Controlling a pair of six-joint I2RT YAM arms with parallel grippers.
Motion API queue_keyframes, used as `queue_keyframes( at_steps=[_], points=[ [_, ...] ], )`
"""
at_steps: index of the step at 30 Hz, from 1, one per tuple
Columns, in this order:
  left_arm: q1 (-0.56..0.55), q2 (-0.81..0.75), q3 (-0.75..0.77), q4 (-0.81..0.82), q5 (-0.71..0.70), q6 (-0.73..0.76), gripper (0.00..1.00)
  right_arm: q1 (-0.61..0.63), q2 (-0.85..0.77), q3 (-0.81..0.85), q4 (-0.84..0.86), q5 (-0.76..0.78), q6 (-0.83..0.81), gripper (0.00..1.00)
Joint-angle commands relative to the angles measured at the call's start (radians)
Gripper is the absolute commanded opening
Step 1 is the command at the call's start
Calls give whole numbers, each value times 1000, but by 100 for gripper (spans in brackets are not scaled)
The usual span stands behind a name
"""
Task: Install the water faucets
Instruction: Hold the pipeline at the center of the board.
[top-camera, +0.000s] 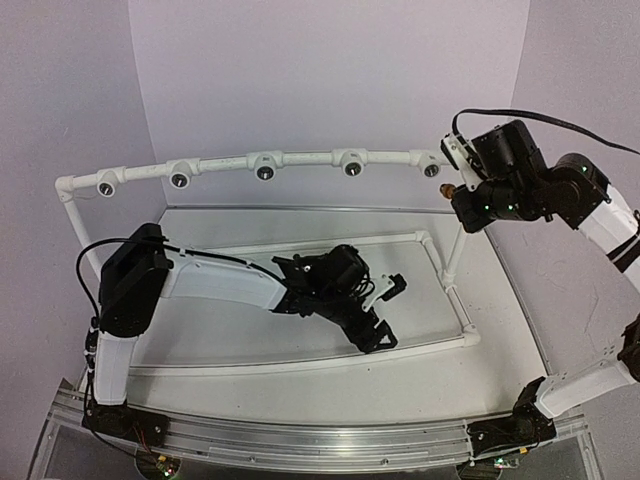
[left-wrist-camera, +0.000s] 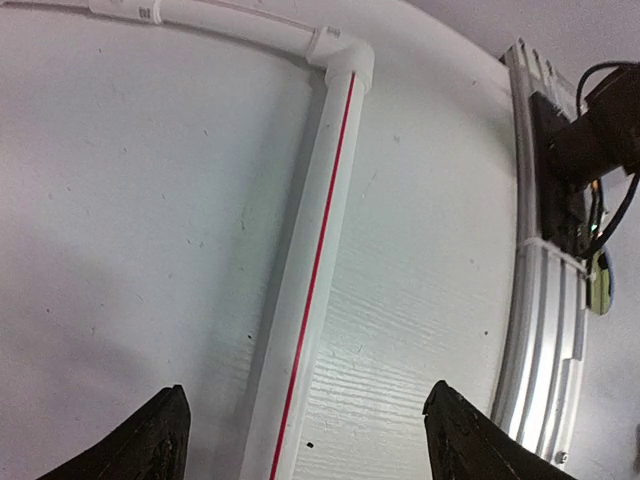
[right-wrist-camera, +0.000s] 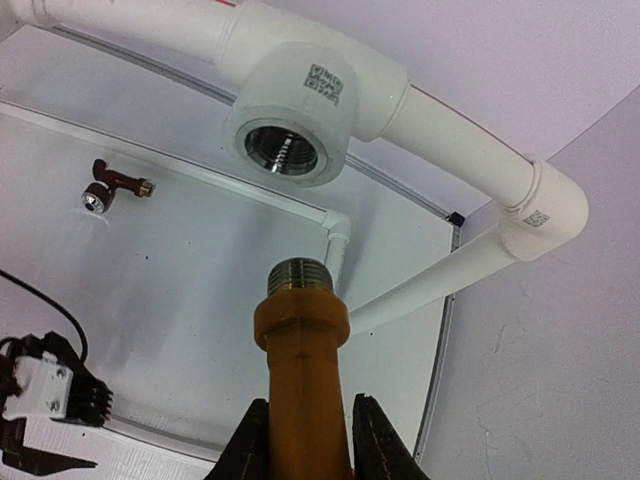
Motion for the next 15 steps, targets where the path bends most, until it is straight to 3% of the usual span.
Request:
queue_keyframes(
  at_steps=[1, 9, 15],
  points=[
    [-32, 64, 75, -101, -125, 157, 84, -1, -45, -59, 164, 76, 14, 0],
    [-61, 150, 105, -104, -108, 260, 82, -1, -36, -114, 314, 14, -2, 0],
    [-64, 225, 130, -104, -151, 293, 68, 0, -16, -123, 358, 40, 25, 0]
  ],
)
